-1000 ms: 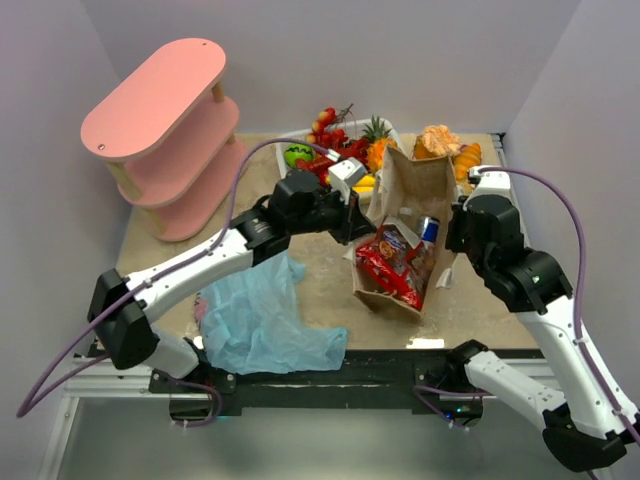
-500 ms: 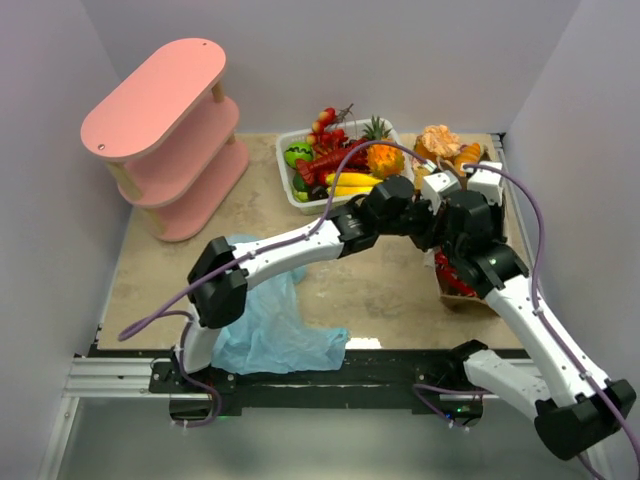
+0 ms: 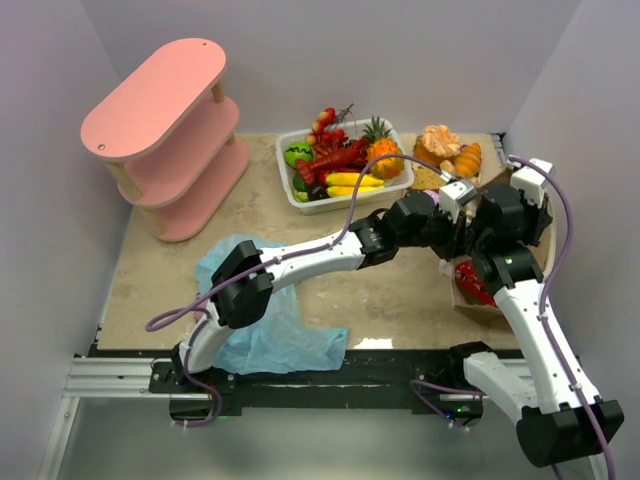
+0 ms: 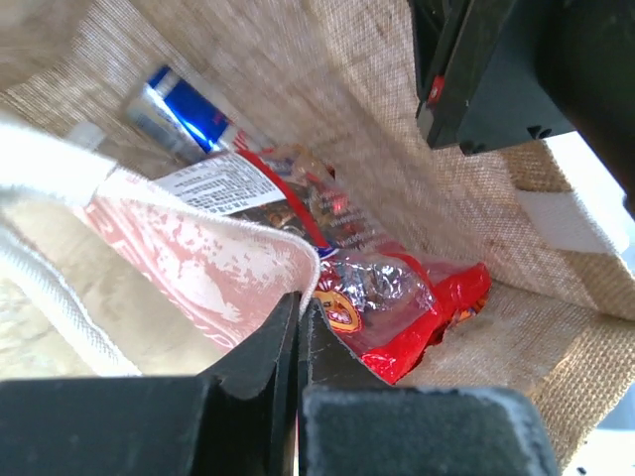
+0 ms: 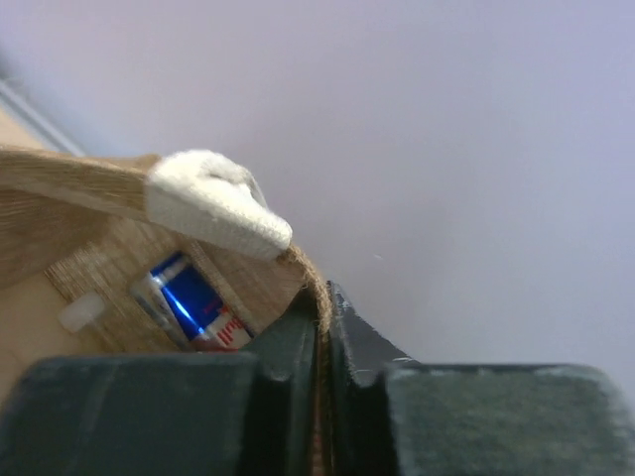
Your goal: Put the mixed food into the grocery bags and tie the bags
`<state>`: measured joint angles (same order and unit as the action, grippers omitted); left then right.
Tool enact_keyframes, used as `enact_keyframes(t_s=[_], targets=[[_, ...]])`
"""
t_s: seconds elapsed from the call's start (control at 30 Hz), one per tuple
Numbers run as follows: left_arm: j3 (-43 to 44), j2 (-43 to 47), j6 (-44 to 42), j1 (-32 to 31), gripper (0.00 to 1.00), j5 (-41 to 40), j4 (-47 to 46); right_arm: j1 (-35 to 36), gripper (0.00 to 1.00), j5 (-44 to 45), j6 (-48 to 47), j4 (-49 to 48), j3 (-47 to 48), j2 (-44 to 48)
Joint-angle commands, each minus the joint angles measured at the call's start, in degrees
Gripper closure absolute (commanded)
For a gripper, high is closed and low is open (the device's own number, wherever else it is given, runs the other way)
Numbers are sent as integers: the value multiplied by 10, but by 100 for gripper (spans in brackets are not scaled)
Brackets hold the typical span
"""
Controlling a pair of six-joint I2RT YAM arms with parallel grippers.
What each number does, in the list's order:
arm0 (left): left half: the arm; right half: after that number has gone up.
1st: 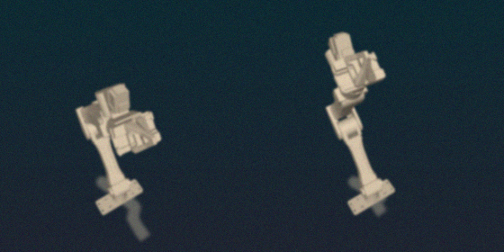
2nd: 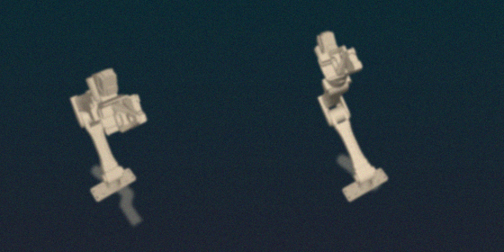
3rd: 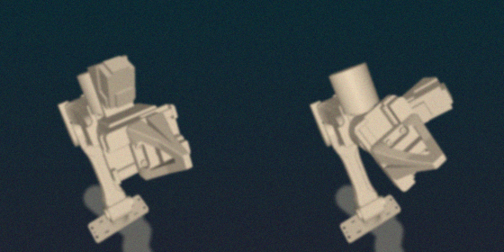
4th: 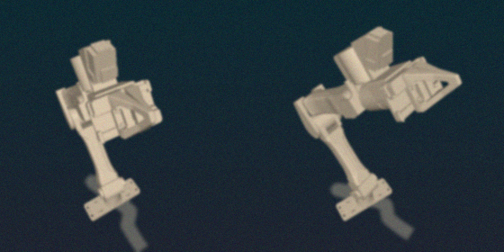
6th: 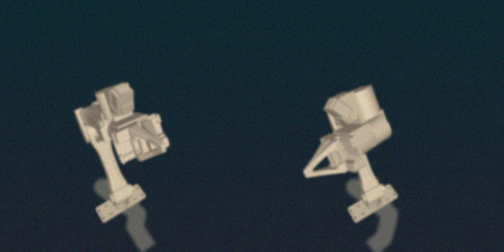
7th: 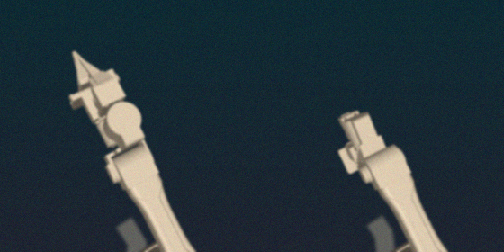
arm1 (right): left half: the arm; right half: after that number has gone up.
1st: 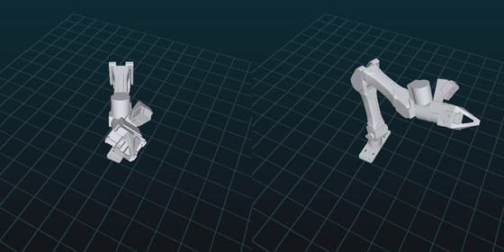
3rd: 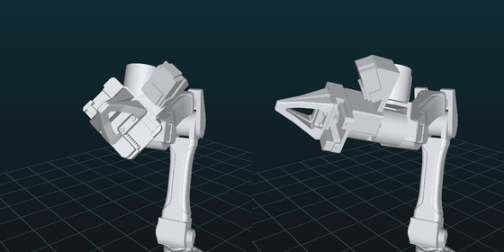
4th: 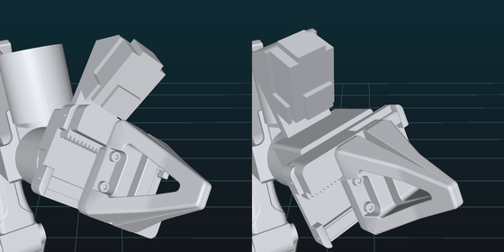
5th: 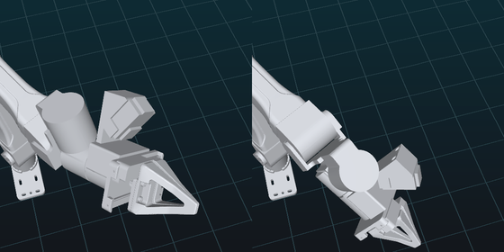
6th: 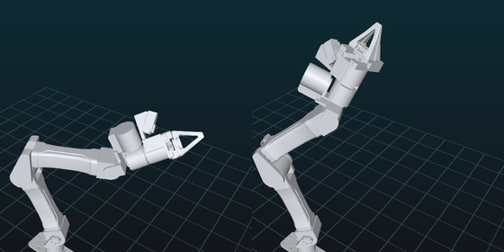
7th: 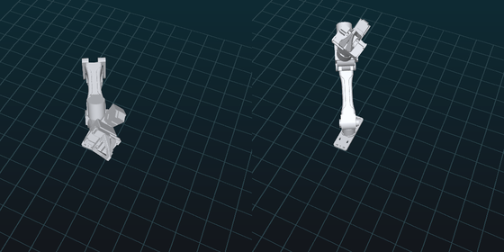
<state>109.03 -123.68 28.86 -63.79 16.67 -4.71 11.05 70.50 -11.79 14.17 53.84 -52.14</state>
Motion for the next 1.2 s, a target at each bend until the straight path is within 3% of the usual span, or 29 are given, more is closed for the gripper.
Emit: enact_keyframes(t_s=[0.0,0.03,0.07,0.13,0.17,0.2,0.47,0.57,0.6,0.63,0.67,0.73,0.9,0.97,1.03,1.1,1.17], targets=[[17,14,62,-17,100,-13,-125,-8,64,22,18,-72,35,6],[15,12,67,-18,100,-7,-130,-7,36,15,26,-58,42,3],[15,5,72,-18,100,-4,-142,-8,21,-7,35,-44,57,0],[15,-6,87,-20,100,4,-156,-8,5,-43,51,-7,83,-3],[15,-10,92,-20,100,6,-172,-7,3,-68,61,11,95,-7],[16,-14,101,-23,100,10,-181,-7,2,-78,87,53,107,-9],[43,-60,110,-28,100,27,-220,-8,1,-173,111,117,169,15],[33,-35,61,-27,65,7,-176,-7,1,-237,132,146,191,14],[23,-23,26,-23,43,-15,-167,-7,1,-261,142,167,198,11],[-7,9,10,-20,33,-26,-157,-7,1,-306,149,177,213,2],[-27,27,-14,-16,15,-36,-155,-7,1,-337,156,187,220,-2],[-98,87,-33,2,2,-62,-159,-7,1,-428,179,214,241,-16],[-212,189,-92,44,0,-99,-102,-7,2,-604,235,237,257,-36],[-244,229,-119,55,0,-100,-49,-8,8,-668,246,244,247,-56],[-278,271,-144,71,0,-110,6,-6,16,-703,259,251,225,-78],[-318,303,-182,94,0,-144,35,-1,16,-737,266,259,204,-117],[-346,348,-197,120,0,-157,72,27,17,-718,270,266,174,-140]])
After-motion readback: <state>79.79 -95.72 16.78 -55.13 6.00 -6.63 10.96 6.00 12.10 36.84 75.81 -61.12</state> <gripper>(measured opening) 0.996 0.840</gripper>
